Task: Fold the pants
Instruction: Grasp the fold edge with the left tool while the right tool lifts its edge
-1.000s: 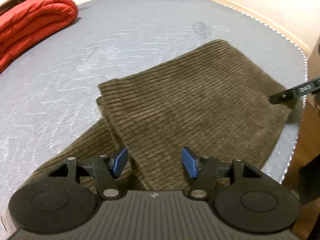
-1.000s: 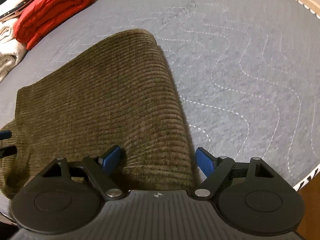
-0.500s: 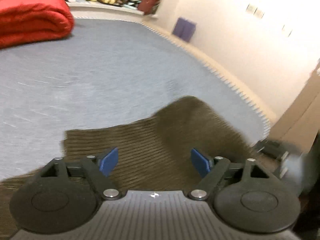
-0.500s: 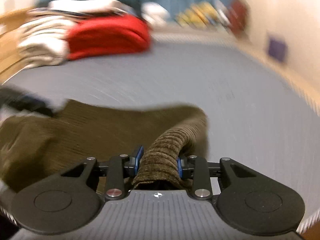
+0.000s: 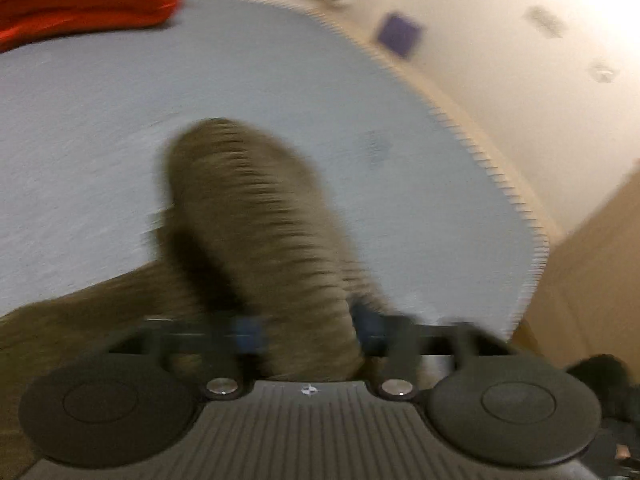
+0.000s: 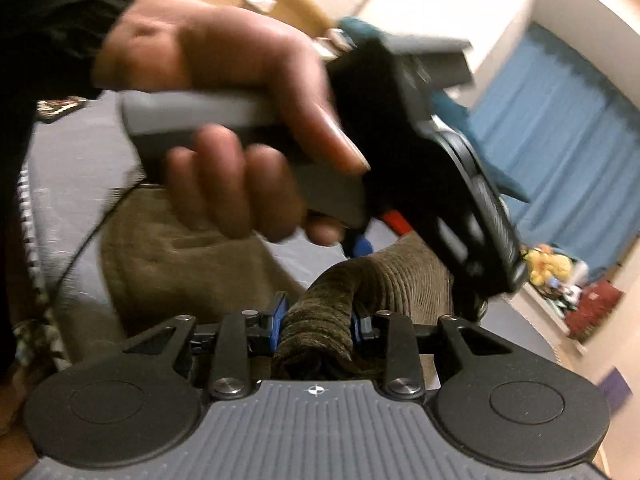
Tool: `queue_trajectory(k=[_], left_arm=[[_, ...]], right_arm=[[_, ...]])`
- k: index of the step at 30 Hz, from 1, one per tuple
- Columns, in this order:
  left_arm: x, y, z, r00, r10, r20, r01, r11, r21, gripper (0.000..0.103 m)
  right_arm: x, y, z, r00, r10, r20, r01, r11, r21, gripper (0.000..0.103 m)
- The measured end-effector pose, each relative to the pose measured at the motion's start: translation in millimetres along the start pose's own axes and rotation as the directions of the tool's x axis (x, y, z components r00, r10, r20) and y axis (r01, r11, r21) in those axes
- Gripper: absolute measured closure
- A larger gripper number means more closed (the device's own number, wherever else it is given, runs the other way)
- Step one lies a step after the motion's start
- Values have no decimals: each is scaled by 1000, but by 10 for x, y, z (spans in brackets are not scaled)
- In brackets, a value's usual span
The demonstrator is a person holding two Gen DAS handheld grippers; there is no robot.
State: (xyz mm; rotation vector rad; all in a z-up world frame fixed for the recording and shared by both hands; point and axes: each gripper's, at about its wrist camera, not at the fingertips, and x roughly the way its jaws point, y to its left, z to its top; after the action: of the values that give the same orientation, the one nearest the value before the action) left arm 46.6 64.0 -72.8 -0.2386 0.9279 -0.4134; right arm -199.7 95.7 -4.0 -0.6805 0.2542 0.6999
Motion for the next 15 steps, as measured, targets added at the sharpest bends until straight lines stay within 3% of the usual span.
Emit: queue_trajectory(k=[3, 5, 9, 10, 12, 15], left_arm=[[-49, 200, -24, 1000, 9, 7, -9, 999, -51, 77], [-121, 298, -52, 999, 23, 25, -21, 998, -63, 80], [-345, 628, -150, 994, 94, 47, -88, 989, -121, 81], [-405, 709, -173, 993, 111, 48, -104, 986, -134, 81], [-536, 858, -244, 988, 145, 49, -137, 980, -147, 81], [-717, 1058, -345, 981, 186, 49, -174, 967, -184, 81]], right_arm=[[113, -10, 75, 999, 41, -13, -41, 999, 15, 69], [134, -53, 120, 997, 70, 22, -71, 997, 41, 66], [53, -191, 245, 977, 172, 127, -192, 968, 163, 29], [24, -275, 284, 969, 187, 164, -220, 951, 216, 25], [27, -412, 325, 965, 178, 193, -230, 928, 294, 25], [124, -752, 305, 977, 142, 162, -201, 869, 451, 24]])
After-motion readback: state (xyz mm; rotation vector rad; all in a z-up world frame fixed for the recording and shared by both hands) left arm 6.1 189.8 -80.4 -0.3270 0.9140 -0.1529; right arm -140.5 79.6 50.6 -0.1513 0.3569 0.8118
